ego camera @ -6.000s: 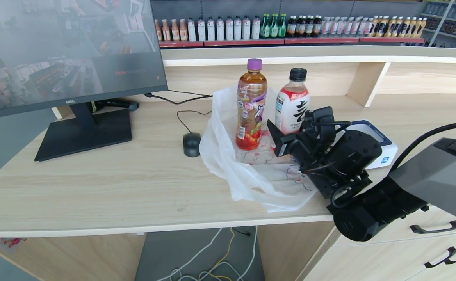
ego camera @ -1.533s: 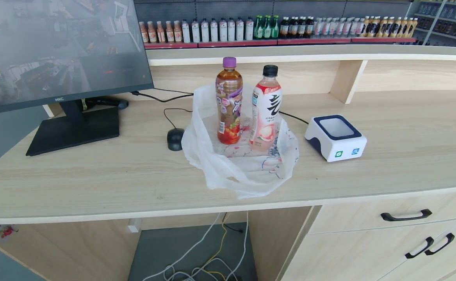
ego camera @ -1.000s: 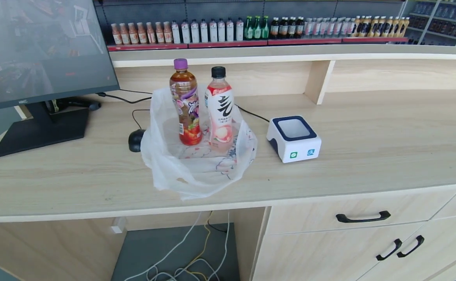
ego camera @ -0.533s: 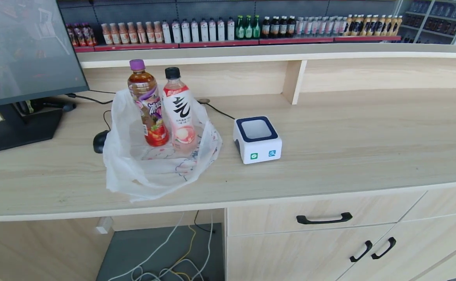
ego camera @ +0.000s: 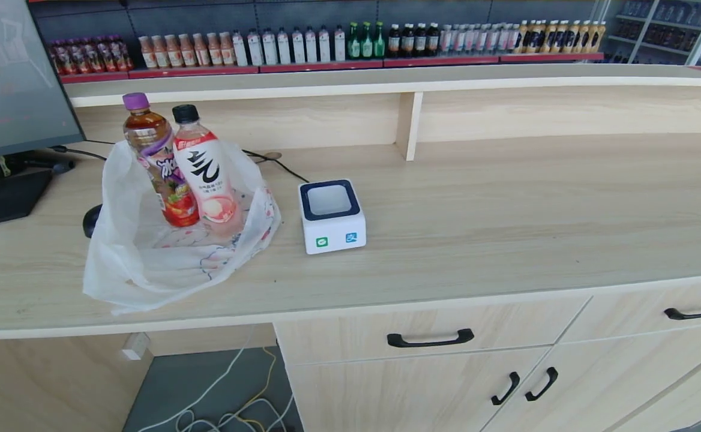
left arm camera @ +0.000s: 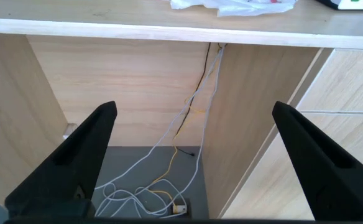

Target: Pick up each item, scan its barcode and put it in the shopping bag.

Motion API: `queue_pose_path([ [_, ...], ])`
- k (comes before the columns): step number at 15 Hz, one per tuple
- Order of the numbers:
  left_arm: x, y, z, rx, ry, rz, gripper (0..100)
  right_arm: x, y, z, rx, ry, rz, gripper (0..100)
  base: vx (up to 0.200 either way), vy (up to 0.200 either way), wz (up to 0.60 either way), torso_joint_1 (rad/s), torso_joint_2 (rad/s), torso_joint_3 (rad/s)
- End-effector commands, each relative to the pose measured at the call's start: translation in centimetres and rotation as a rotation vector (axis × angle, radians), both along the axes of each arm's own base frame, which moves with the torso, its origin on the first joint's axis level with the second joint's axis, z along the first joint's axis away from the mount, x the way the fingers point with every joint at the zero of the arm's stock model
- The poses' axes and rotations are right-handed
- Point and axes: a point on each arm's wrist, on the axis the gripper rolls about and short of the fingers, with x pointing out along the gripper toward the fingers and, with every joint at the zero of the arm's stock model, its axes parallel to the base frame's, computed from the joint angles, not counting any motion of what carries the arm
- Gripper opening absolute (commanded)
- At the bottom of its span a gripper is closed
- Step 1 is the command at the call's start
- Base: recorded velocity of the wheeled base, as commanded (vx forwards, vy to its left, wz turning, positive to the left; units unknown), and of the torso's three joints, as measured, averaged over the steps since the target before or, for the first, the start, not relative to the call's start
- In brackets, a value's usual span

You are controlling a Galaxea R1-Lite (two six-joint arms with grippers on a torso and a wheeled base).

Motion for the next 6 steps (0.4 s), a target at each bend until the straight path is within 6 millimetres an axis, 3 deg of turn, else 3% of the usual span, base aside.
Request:
queue_pose_path([
  [1, 0.00, 0.00, 0.00, -0.002, 0.000, 0.000, 100, 0.01, 0.00, 0.01, 0.000, 0.001, 0.000, 100, 0.000, 0.000, 0.00, 0.000, 0.00, 0.000],
  [6, 0.00, 0.00, 0.00, 0.000, 0.000, 0.000, 100, 0.01, 0.00, 0.01, 0.001, 0.001, 0.000, 100, 0.000, 0.000, 0.00, 0.000, 0.00, 0.000],
])
